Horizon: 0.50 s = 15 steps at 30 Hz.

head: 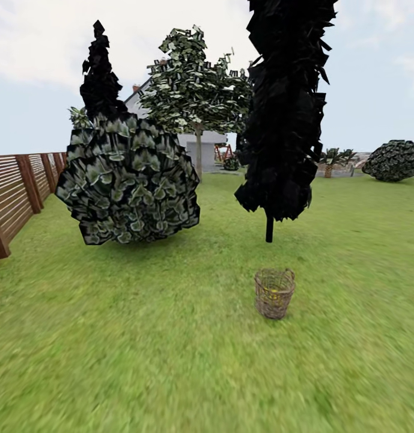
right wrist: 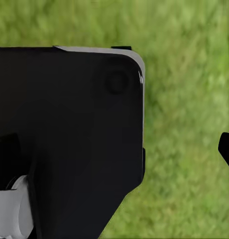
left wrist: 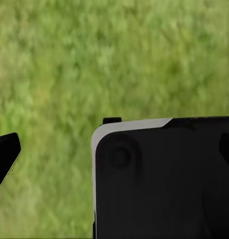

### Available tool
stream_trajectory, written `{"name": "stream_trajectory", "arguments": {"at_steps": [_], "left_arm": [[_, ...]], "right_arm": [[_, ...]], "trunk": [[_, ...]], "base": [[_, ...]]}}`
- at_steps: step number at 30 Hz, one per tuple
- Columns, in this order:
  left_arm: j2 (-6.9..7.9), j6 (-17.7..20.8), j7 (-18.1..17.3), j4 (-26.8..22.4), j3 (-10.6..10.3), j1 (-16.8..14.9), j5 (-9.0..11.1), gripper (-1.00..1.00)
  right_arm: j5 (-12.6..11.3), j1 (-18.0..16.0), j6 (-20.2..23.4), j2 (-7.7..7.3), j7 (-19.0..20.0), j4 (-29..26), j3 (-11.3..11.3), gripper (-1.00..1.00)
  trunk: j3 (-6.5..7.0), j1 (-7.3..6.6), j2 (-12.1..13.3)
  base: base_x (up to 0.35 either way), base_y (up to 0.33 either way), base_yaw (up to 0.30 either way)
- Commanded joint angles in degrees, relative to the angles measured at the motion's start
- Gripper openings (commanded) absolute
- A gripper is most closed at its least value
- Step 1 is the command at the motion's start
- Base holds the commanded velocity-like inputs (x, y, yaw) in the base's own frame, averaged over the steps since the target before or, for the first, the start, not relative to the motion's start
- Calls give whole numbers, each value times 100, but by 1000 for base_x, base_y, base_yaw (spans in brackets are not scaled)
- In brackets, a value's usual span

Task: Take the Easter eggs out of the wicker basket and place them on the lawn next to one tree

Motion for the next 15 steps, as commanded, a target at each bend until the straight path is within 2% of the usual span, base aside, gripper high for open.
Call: {"name": "stream_trajectory", "arguments": {"at_steps": [1,10,15], "left_arm": [[1,-18,-6,3,-7,-3,-2,100],[1,-18,-6,4,-7,-3,-2,100],[1,-18,-5,3,-7,-3,-5,100]], "right_arm": [[-2,-4,-30,0,-1,8,-5,100],[-3,-4,-30,0,-1,8,-3,100],[-3,-4,-30,0,-1,8,-5,100]], "trunk": [[-7,5,-6],[0,5,-6],[16,5,-6]], "base": [[330,0,-57],[330,0,-42],[330,0,-138]]}}
